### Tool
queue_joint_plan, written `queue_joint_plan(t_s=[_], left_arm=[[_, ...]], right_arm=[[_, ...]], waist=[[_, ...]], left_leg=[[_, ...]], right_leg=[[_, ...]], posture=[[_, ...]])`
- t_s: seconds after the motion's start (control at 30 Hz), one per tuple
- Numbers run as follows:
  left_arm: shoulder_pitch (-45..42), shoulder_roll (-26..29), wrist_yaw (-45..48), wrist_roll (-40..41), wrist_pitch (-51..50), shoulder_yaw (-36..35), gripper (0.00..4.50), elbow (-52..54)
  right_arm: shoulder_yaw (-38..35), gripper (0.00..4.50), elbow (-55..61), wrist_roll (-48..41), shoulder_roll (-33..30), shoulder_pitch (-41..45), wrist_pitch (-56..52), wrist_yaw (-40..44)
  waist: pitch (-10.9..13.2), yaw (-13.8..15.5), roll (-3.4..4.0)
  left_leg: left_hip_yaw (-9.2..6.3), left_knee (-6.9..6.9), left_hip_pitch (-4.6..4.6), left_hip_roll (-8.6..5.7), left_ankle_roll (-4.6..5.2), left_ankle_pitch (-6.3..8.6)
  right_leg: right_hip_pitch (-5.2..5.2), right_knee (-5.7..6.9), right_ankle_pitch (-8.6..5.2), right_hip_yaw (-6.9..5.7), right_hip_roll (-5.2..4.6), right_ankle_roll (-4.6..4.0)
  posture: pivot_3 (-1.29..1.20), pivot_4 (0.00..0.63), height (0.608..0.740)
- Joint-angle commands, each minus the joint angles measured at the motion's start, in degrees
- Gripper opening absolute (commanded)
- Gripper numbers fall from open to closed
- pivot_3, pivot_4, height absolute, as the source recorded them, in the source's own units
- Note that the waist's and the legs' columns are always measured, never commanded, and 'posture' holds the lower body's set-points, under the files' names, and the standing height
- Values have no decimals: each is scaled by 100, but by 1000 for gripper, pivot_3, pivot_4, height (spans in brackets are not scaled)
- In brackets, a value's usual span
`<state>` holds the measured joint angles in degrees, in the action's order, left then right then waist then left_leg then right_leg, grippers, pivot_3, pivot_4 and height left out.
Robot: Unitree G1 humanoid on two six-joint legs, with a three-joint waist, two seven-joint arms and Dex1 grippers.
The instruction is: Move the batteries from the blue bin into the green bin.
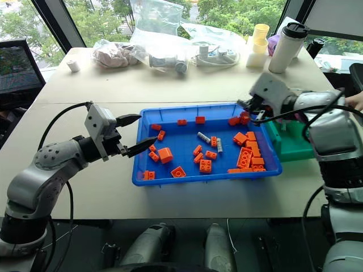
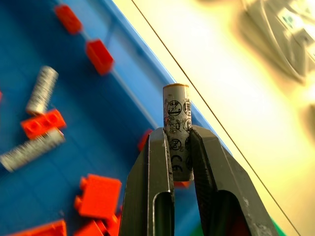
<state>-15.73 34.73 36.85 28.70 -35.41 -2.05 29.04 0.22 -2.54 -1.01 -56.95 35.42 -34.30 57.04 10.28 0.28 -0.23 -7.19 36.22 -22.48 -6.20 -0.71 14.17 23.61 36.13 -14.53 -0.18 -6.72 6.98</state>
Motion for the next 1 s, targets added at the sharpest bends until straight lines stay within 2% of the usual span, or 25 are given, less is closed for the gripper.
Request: queue_joint_plan(t_s=[0.03, 0.2, 0.27, 0.33, 0.5, 0.67, 0.83, 1.0], left_arm=[[-91, -4, 83, -21, 165, 10, 4500, 21], [-325, -18, 235, -91, 298, 171, 4500, -259], [-347, -29, 262, -110, 314, 176, 4500, -284], [-345, -29, 279, -117, 335, 171, 4500, -297], [-333, -8, 298, -142, 344, 155, 4500, -289], [-340, -1, 296, -154, 325, 140, 4500, -269], [-353, 0, 299, -163, 309, 125, 4500, -263], [-238, 76, 233, -128, 223, 6, 4500, -97]], right_arm=[[-289, 11, -73, 30, -335, -187, 303, -35], [-318, 11, -728, 132, -608, -478, 741, -119], [-280, 1071, -807, 135, -571, -465, 844, -178], [-270, 1943, -829, 129, -543, -426, 865, -210], [-334, 4447, -708, -32, -370, 81, 778, -329], [-86, 4447, 63, -634, 283, 689, 251, -33], [298, 4447, 409, -751, 842, 859, -138, -65], [1248, 4447, 511, -521, 1990, 614, -448, -550]], waist=[[0, -58, 3], [0, -88, 5], [0, -94, 5], [0, -96, 5], [0, -99, 6], [0, -109, 5], [1, -51, 3], [-2, -39, -4]], left_leg=[[3, -3, 3, 3, 0, 0], [4, -3, 5, 4, 1, 0], [6, 0, 4, 2, 1, 0], [10, 0, 4, 2, -2, -2], [10, 0, 4, 2, -4, -3], [9, -2, 4, 5, -5, -3], [2, 2, 1, 0, -7, -5], [0, 2, 1, 1, -8, -5]], right_leg=[[0, 1, 0, 1, 1, 0], [0, 5, 0, 1, 9, 0], [-3, 3, 0, 2, 7, 0], [-2, 1, 0, 5, 5, 0], [-1, 2, 0, 6, 6, 0], [0, 2, 0, 6, 7, 1], [-1, 1, 0, 5, 7, 1], [0, 1, 1, 5, 5, 1]], posture=[[0, 150, 740], [0, 150, 740], [0, 150, 740], [0, 150, 740], [0, 150, 740], [0, 150, 740], [0, 150, 740], [0, 150, 740]])
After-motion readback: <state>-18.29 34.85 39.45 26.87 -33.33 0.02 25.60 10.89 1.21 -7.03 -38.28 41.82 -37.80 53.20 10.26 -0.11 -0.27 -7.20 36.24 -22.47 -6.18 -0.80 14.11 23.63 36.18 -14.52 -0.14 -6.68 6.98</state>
